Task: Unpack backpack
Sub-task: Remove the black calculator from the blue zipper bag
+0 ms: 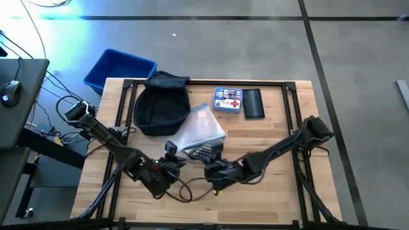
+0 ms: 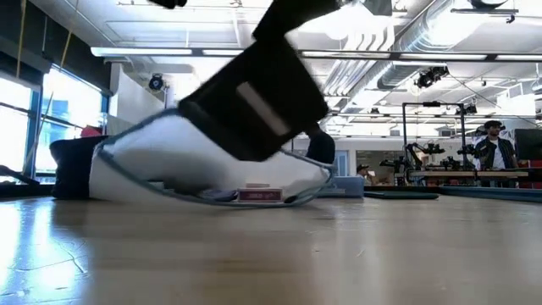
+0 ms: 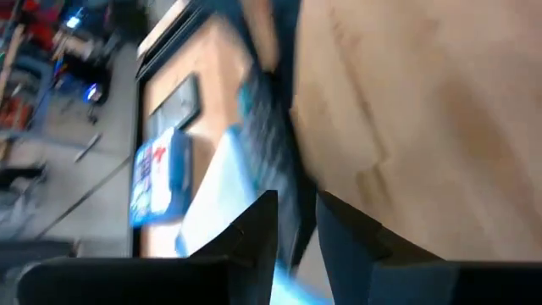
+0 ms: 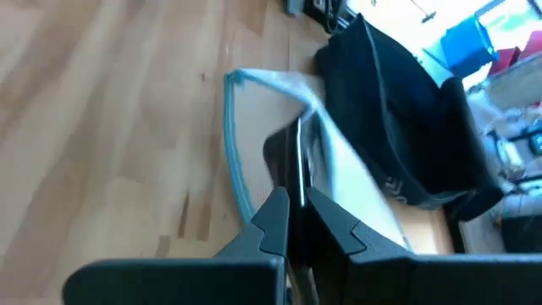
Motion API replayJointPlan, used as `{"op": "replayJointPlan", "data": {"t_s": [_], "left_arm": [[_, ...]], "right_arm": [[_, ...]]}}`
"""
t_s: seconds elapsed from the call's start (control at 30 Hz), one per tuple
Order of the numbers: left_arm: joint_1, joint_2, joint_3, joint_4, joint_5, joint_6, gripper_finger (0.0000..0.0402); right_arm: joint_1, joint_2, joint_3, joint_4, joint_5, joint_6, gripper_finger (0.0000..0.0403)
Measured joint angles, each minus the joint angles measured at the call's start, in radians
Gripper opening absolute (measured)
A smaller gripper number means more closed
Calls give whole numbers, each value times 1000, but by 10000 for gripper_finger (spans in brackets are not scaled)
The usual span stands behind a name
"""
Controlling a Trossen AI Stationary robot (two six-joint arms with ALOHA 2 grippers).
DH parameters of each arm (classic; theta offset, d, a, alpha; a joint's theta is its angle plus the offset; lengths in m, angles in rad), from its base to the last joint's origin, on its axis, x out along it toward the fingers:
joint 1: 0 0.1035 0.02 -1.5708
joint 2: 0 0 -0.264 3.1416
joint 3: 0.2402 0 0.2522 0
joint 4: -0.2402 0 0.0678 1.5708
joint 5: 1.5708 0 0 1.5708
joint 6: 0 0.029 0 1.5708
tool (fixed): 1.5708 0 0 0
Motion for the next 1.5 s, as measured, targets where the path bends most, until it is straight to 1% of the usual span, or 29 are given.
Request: {"op": "replayJointPlan", "data": {"t_s": [0.1, 0.17, 0.27, 0.37, 0.47, 0.53, 0.6, 0.7, 0.8, 0.97, 1.07, 1.17, 1.23, 1.3, 1.4, 1.5], "left_arm": [[-4, 0, 0, -76, -49, -87, 64], [-8, 0, 0, -110, -59, -150, 65], [-15, 0, -3, -126, -52, -277, 65], [-41, 0, -36, -114, -45, -400, 65], [-73, 1, -83, -97, -44, -465, 65], [-95, 1, -117, -78, -53, -493, 65], [-105, 2, -152, -47, -54, -509, 65], [-115, 3, -185, -7, -57, -524, 65], [-115, 4, -224, 60, -57, -512, 65], [-105, 10, -229, 131, -58, -455, 65], [-102, 10, -229, 175, -54, -416, 65], [-99, 10, -229, 197, -51, -399, 65], [-99, 10, -229, 202, -50, -398, 65], [-99, 11, -229, 200, -46, -398, 65], [-99, 13, -229, 198, -8, -395, 65], [-98, 13, -229, 199, 43, -387, 65]], "right_arm": [[51, -51, 0, -89, 5, 30, 4], [85, -85, 1, -171, 50, 100, 3], [122, -121, 2, -376, 164, 280, 3], [125, -129, 2, -643, 234, 527, 4], [97, -118, 2, -871, 218, 753, 4], [83, -99, 2, -931, 180, 820, 3], [75, -86, 2, -924, 157, 809, 2], [82, -86, 2, -852, 137, 736, 2], [115, -86, 2, -766, 65, 669, 1], [192, -78, 2, -589, -196, 588, 0], [201, -63, 2, -553, -351, 561, 14], [169, -55, 2, -558, -398, 555, 53], [129, -52, 2, -570, -416, 519, 91], [78, -49, 2, -570, -459, 456, 136], [1, -36, 2, -581, -553, 328, 206], [-60, -18, 1, -591, -651, 120, 258]]}}
